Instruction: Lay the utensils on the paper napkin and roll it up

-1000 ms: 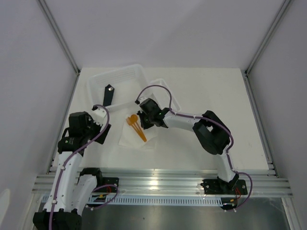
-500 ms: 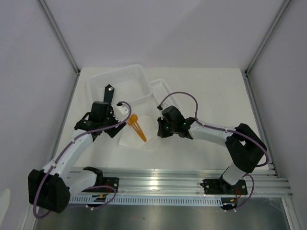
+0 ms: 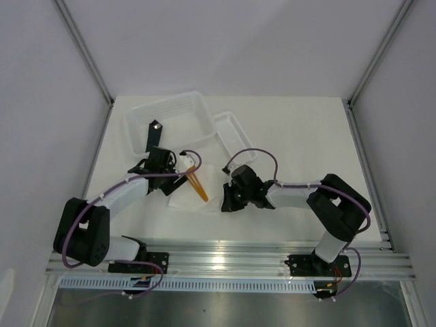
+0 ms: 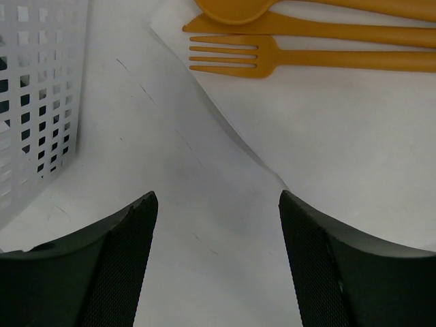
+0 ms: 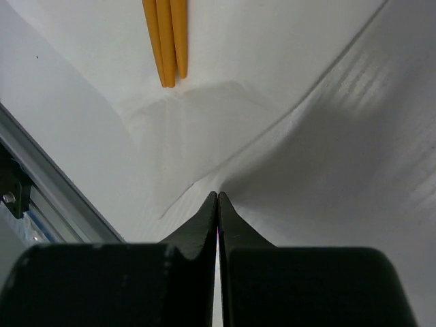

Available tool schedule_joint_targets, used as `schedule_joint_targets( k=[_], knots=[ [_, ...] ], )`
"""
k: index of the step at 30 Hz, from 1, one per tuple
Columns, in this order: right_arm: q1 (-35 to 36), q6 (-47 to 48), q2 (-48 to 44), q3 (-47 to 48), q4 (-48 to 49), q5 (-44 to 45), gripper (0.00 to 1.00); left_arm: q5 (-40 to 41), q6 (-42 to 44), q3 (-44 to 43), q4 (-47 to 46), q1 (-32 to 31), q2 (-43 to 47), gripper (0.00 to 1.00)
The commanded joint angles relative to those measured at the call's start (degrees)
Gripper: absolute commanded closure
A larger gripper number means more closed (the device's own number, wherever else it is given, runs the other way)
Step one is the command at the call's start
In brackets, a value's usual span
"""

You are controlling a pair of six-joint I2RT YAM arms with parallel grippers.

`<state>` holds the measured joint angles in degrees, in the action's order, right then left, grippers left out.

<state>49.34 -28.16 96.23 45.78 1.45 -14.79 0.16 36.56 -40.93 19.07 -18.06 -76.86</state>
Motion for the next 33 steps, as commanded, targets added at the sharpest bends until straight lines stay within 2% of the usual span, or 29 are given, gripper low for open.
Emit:
schedule_joint_targets(
  k=[1, 10, 23, 33],
  knots=[
    [0.1, -2.7, 2.9, 0.1, 8.5, -4.8, 1.00, 1.1, 1.0, 1.5, -4.4, -0.6, -0.5, 0.25],
    [-0.7, -2.6, 3.7, 5.2, 11.0, -7.5, 1.00, 0.5, -0.8, 1.7, -4.7, -0.7, -0.7, 0.25],
    [-3.1, -3.4, 12.5, 12.8, 13.7, -11.4, 1.00, -4.0, -0.1, 0.7, 0.5, -1.2, 5.7, 0.24],
    [-4.5, -4.9, 17.3, 16.4, 15.3, -14.6, 1.00, -8.1, 5.8, -1.2, 1.4, -6.5, 8.0, 0.24]
  ],
)
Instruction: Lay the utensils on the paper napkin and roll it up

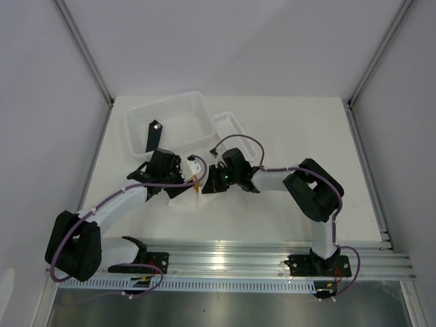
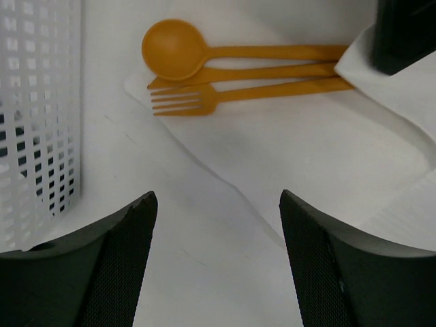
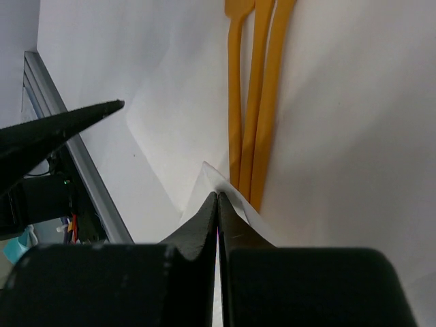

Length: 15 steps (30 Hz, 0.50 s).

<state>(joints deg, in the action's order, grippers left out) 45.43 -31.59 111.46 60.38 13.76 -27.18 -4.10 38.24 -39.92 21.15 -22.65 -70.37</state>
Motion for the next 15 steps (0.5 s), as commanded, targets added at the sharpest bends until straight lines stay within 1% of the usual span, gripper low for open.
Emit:
schedule_joint_targets(
  k=[1, 5, 6, 7, 11, 15],
  knots=[
    [-0.8, -1.9, 2.4, 1.7, 3.3, -2.5, 1.00, -4.1, 5.2, -2.1, -1.8, -2.5, 1.3, 0.24],
    [-1.6, -3.2, 3.9, 1.5, 4.6, -4.3, 1.00, -8.2, 11.2, -1.4, -7.7, -4.2, -0.4, 0.27],
    [-1.8, -3.3, 4.1, 1.4, 5.0, -4.4, 1.00, -10.6, 12.6, -1.4, -8.7, -5.0, -1.6, 0.28],
    [-2.1, -3.6, 4.3, 1.4, 5.1, -4.5, 1.00, -11.6, 15.7, -1.8, -9.7, -5.5, -2.3, 0.30],
    [-2.7, -4.2, 4.3, 1.2, 5.8, -4.7, 1.00, -15.1, 20.0, -2.8, -12.9, -6.7, -6.9, 0.36],
    [-2.9, -4.1, 4.1, 1.1, 5.7, -5.0, 1.00, -17.8, 25.3, -2.4, -14.3, -8.1, -9.6, 0.38]
  ],
)
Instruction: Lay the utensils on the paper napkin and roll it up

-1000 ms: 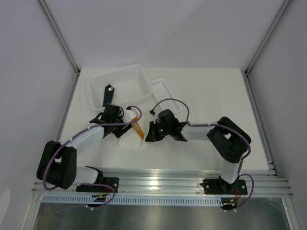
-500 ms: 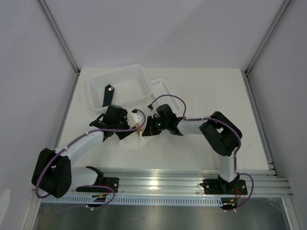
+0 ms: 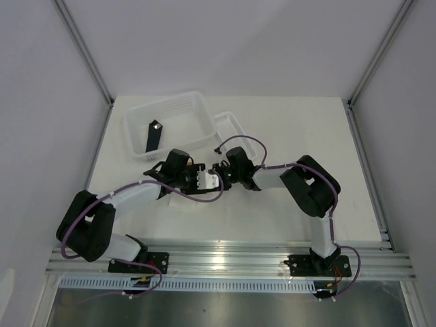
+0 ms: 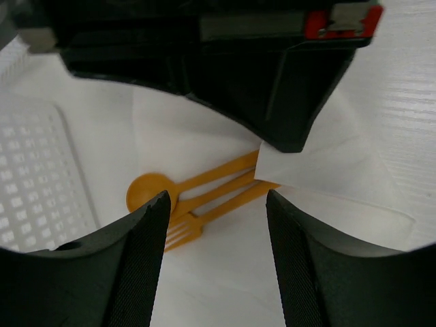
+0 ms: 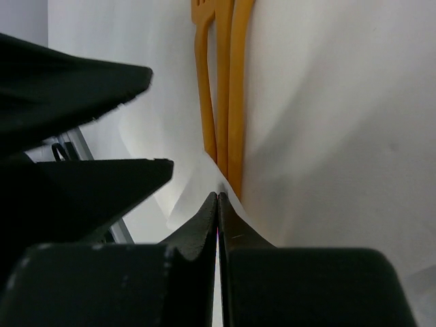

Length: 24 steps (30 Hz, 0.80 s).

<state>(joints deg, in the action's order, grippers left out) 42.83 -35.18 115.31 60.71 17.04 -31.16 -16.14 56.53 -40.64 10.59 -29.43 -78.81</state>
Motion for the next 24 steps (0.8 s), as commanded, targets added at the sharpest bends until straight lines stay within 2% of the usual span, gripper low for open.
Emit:
schedule_joint_targets(
  k=[1, 7, 11, 24],
  knots=[
    [-0.4, -0.6, 0.3, 0.8, 2.4, -1.1, 1.00, -5.9, 8.3, -1.7, -3.7, -1.7, -2.2, 0.38],
    [-0.7, -1.7, 1.0, 1.1, 3.3, -1.6, 1.00, -6.3, 11.5, -3.4, -3.6, -2.0, -5.2, 0.42],
    [-0.8, -2.3, 1.3, 1.0, 3.4, -1.5, 1.00, -5.1, 13.6, -4.0, -3.2, -2.1, -7.8, 0.48],
    [-1.4, -3.1, -3.0, 0.1, 0.0, 0.7, 1.00, -3.2, 15.6, -3.7, -4.3, -2.1, -9.9, 0.49]
  ],
)
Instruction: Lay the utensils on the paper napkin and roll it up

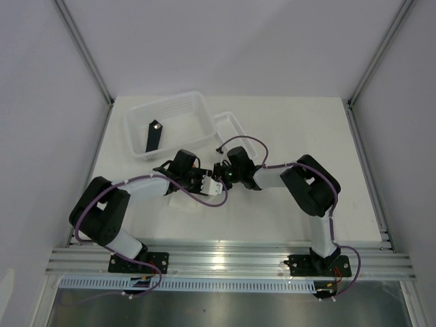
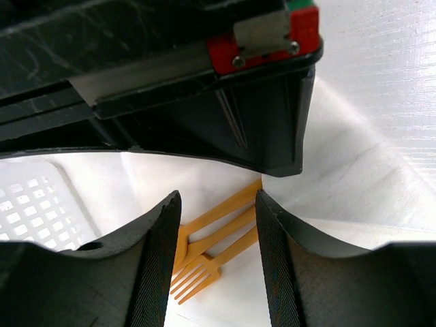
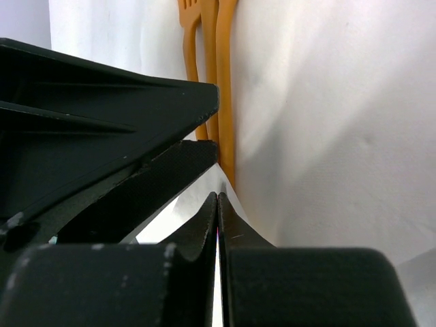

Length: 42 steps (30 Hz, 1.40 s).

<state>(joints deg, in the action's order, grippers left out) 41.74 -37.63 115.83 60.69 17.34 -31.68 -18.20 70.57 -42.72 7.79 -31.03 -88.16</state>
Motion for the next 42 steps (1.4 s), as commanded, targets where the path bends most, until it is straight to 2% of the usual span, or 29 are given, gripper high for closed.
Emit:
schedule_joint_targets(
  k=[1, 14, 20, 24, 27, 32, 42],
  knots=[
    [-0.3, -0.7, -3.9, 0.1, -0.9, 2.4, 1.00, -0.8, 1.6, -1.6, -1.6, -0.5, -0.8, 0.48],
    [-3.9, -1.0, -11.4, -1.6, -11.4, 8.7, 0.97, -0.1, 1.5, -2.5, -1.7, -0.5, -2.3, 0.48],
    [-5.3, 2.0, -16.9, -6.1, -14.8, 16.8, 0.98, 0.2, 0.7, -1.9, -2.3, -0.4, -2.1, 0.48],
    [-5.4, 2.9, -17.0, -6.6, -16.0, 20.2, 0.99, 0.4, 0.5, -2.3, -2.2, -0.5, -2.2, 0.48],
    [-5.6, 2.6, -15.0, -7.6, -14.0, 20.8, 1.00, 0.4, 0.4, -2.2, -2.1, -0.5, -2.2, 0.48],
    [-6.3, -0.6, -8.5, -7.2, -9.0, 16.0, 1.00, 0.8, 0.0, -2.5, -1.8, -0.5, -2.3, 0.48],
    [-6.4, -4.2, -3.9, -7.4, -0.6, 10.2, 1.00, 1.5, -0.7, -2.5, -1.9, -1.0, -2.3, 0.48]
  ],
)
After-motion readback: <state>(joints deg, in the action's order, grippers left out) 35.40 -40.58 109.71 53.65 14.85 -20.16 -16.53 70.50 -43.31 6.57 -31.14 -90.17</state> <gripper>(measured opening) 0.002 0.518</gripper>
